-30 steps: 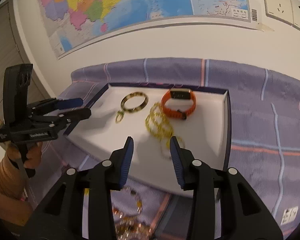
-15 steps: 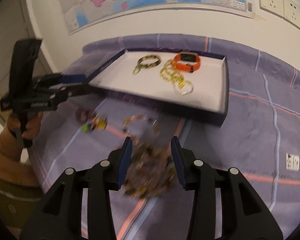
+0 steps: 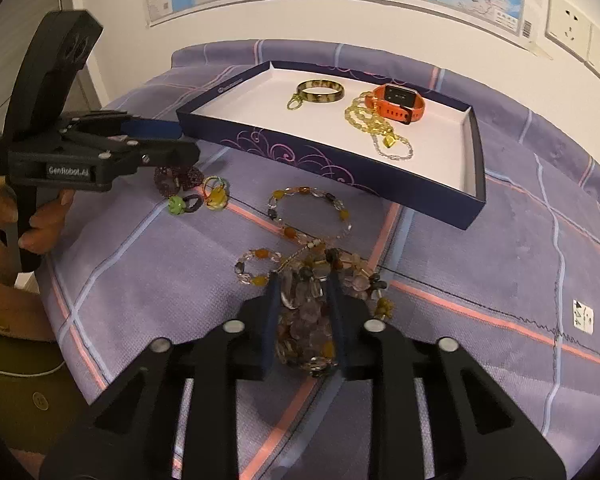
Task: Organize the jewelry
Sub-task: 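Move both open tools back toward the jewelry pile, then grasp the long multicolour bead necklace with the right tool and lift it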
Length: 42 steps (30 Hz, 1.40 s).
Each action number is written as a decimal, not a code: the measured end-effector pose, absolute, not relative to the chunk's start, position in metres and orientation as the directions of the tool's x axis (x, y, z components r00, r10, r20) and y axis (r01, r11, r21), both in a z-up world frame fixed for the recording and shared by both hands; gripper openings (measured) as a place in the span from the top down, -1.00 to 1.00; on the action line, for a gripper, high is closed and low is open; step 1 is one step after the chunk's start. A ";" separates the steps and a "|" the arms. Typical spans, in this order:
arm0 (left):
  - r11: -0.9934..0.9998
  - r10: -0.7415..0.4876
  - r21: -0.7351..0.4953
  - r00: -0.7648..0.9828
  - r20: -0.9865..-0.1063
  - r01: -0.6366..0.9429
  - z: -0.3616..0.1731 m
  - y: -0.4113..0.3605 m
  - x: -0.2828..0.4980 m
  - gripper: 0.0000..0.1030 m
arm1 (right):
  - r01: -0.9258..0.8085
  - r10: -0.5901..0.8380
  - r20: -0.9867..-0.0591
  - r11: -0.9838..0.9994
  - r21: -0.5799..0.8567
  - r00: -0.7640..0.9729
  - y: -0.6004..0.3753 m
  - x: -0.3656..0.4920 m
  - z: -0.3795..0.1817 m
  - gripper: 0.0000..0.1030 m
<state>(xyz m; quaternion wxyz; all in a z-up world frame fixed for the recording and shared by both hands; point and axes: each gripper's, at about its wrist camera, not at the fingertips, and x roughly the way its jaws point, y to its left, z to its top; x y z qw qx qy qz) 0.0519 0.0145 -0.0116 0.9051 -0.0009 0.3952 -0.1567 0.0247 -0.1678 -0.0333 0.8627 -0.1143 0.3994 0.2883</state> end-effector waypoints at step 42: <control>0.918 -0.346 -0.109 0.638 -0.687 0.380 -0.006 0.015 0.019 -0.28 | -0.584 0.673 -0.409 0.739 0.337 0.616 -0.216 0.027 0.087 0.65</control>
